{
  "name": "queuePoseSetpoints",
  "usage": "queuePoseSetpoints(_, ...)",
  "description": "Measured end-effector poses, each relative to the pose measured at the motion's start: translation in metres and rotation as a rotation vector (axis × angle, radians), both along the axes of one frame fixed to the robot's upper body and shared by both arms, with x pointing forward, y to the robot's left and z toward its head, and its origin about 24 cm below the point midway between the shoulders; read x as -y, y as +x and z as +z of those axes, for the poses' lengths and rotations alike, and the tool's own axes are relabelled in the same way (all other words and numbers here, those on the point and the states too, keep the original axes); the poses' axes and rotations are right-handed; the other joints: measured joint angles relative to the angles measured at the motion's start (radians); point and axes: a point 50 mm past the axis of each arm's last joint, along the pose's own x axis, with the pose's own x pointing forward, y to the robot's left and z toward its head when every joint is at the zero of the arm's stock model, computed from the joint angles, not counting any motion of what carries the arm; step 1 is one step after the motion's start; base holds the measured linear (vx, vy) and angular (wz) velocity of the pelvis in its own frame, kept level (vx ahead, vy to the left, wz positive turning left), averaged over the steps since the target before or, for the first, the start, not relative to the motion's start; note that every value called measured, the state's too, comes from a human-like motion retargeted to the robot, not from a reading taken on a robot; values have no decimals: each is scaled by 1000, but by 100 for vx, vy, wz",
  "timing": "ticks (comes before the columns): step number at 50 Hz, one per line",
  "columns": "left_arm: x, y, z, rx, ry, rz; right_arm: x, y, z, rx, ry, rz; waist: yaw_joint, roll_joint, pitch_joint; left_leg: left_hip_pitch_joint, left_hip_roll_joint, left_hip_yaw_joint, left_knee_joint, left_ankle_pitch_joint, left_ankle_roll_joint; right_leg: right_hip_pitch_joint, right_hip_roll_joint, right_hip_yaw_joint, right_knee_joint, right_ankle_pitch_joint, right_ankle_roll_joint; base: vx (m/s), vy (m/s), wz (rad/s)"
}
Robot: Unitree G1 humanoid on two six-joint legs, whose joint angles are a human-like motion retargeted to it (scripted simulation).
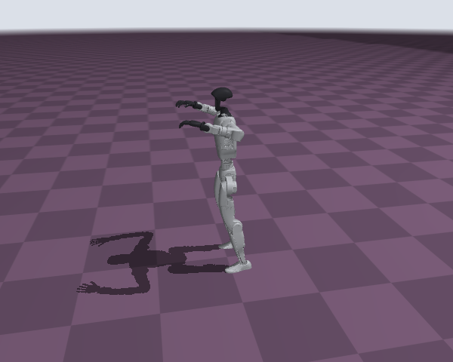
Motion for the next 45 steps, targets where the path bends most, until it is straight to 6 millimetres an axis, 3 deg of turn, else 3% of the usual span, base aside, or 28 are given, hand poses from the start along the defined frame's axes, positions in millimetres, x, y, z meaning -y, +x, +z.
queuePoseSetpoints(45,-5,-13,10,48,10,42,1,3,4,40,22,2,-32,-5,8,-2,-3,6,-2,-1,3,-8,-2,9,1,1,-2,0,0,0)
